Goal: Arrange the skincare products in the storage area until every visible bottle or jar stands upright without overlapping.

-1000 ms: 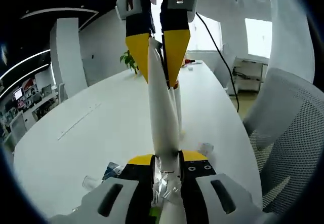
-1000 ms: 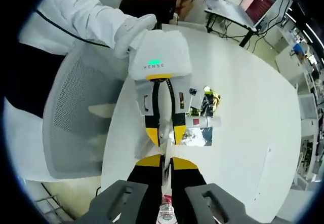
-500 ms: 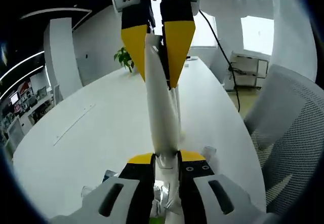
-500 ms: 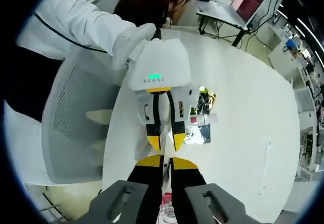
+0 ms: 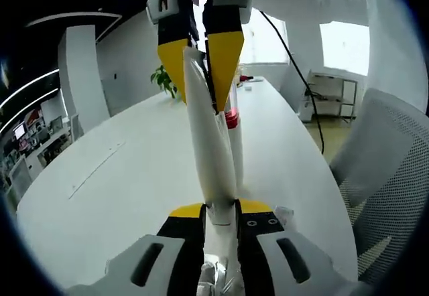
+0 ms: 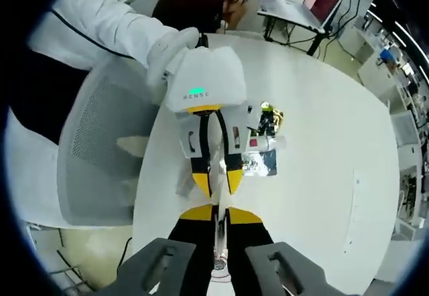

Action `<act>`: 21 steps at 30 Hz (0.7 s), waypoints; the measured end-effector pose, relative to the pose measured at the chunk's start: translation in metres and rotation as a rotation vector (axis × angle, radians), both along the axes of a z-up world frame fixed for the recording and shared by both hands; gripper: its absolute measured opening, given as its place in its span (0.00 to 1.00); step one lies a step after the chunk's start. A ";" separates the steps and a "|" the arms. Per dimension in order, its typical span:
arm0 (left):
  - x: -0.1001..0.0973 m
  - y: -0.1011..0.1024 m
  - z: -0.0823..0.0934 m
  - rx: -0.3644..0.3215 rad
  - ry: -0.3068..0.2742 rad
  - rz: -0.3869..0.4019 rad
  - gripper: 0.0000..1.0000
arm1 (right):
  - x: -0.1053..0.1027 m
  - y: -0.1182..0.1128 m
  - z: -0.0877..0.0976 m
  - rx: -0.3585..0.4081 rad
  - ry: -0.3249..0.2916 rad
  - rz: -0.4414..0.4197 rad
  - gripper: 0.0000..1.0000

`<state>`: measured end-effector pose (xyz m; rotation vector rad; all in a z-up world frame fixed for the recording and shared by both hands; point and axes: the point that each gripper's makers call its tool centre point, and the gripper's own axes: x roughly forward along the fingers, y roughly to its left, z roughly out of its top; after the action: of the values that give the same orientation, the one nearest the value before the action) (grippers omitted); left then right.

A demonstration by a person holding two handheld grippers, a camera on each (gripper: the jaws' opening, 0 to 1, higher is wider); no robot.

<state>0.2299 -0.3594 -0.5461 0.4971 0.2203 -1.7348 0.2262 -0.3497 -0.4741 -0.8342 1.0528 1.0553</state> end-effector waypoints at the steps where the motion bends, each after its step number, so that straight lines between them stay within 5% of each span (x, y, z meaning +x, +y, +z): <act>1: 0.000 0.000 0.000 0.000 0.001 0.001 0.15 | 0.000 0.000 0.000 0.000 0.002 -0.006 0.00; 21: -0.001 -0.006 0.002 -0.021 -0.008 -0.020 0.17 | 0.000 -0.005 -0.002 -0.040 -0.009 0.018 0.00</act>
<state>0.2287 -0.3650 -0.5444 0.4916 0.1919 -1.7524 0.2265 -0.3551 -0.4757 -0.8813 1.0636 1.0475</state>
